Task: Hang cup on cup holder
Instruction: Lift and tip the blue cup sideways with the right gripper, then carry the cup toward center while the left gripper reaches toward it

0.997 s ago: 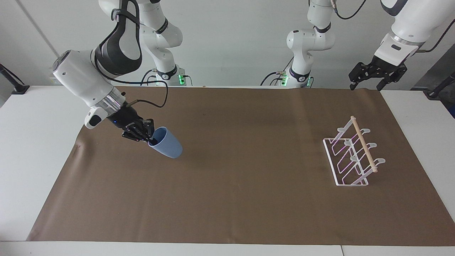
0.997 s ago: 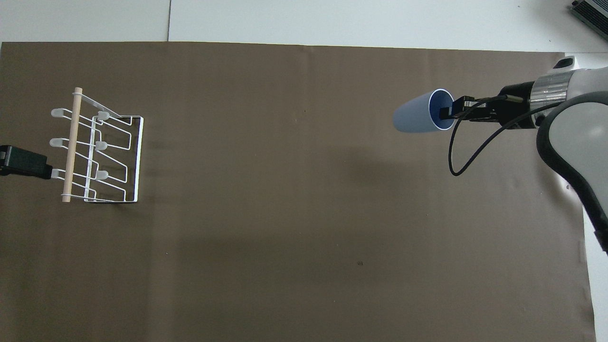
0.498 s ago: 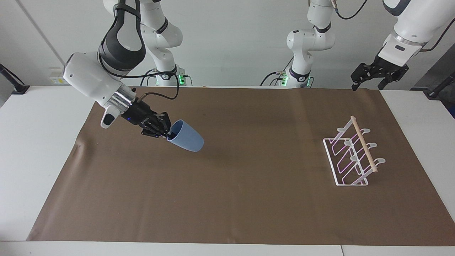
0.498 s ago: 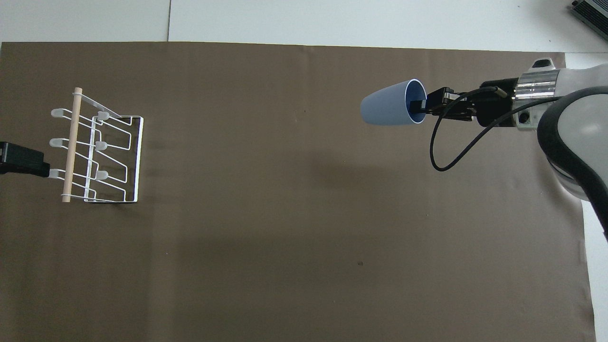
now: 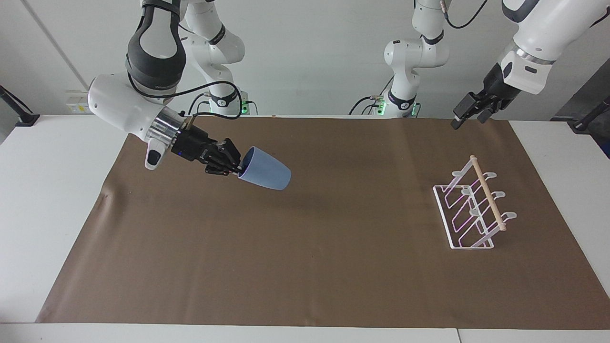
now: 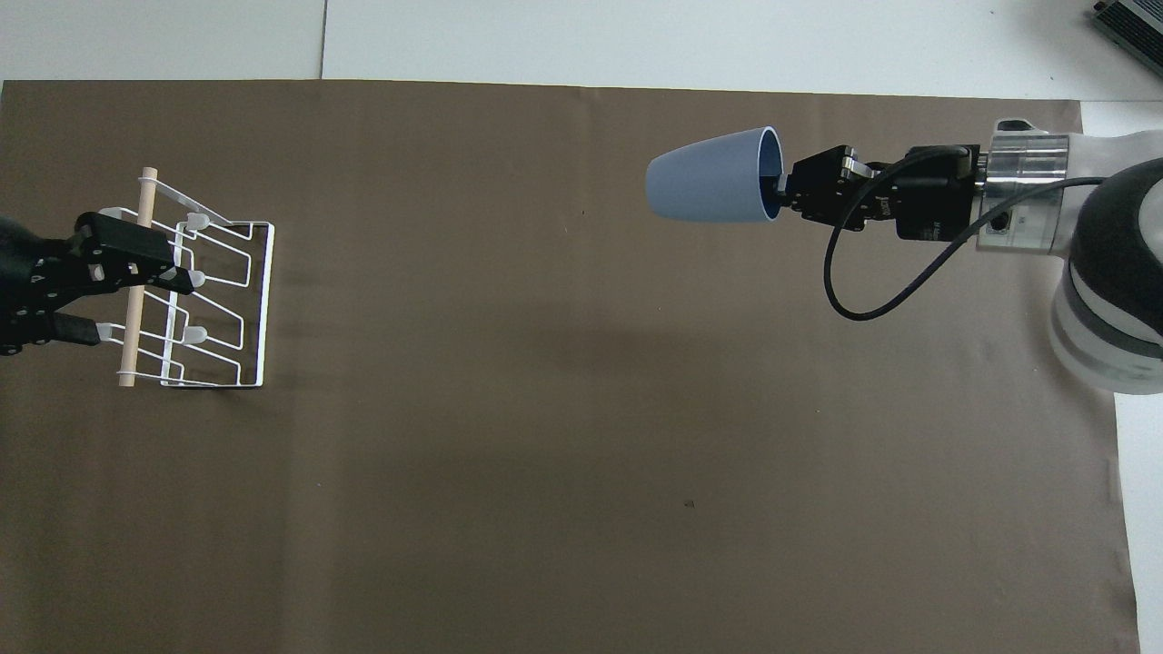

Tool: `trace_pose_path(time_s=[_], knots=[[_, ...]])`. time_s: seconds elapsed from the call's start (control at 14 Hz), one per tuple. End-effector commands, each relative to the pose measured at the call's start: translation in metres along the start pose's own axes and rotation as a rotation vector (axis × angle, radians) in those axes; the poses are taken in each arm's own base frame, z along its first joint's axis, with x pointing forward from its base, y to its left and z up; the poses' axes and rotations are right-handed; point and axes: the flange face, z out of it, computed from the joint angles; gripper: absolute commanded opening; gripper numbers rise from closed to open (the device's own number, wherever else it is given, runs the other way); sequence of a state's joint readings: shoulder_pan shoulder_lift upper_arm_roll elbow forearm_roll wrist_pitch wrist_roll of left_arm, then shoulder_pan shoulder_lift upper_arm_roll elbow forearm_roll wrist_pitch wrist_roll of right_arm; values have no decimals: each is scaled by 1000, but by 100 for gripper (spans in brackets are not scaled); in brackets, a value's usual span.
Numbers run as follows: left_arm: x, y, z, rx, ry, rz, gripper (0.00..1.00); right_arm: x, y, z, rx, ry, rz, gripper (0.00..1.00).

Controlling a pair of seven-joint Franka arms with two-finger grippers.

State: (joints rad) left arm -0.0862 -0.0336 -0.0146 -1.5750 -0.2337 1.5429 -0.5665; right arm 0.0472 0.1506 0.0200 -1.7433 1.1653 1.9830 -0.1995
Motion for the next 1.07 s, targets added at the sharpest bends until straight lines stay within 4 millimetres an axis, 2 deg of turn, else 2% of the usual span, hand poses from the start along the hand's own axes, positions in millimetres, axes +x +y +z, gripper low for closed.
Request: trace_pose_path(time_s=[0.0,0.21,0.28,0.36,0.43,0.5,0.57,0.71,1.0], knots=[[0,35,16,-107,-25,-232,100,-10,-14,3,103,8,50,0],[-4,65,26,-222,-107,-437,100,-14,-14,-1,218,39,161,0],[-10,87,30,-275,-105,-518,100,-15,-13,1,249,40,184,0],[-17,101,33,-296,-108,-569,100,-16,-12,3,273,45,209,0],[-26,112,36,-302,-134,-590,100,-20,-11,11,291,36,228,0],[-24,117,40,-316,-181,-647,100,-23,-13,20,306,29,239,0],[-26,124,31,-338,-197,-700,100,-23,-10,22,325,48,272,0],[-32,149,31,-353,-228,-812,100,-27,-11,35,383,53,329,0],[-35,188,46,-328,-310,-996,100,-32,-15,45,379,46,365,0]])
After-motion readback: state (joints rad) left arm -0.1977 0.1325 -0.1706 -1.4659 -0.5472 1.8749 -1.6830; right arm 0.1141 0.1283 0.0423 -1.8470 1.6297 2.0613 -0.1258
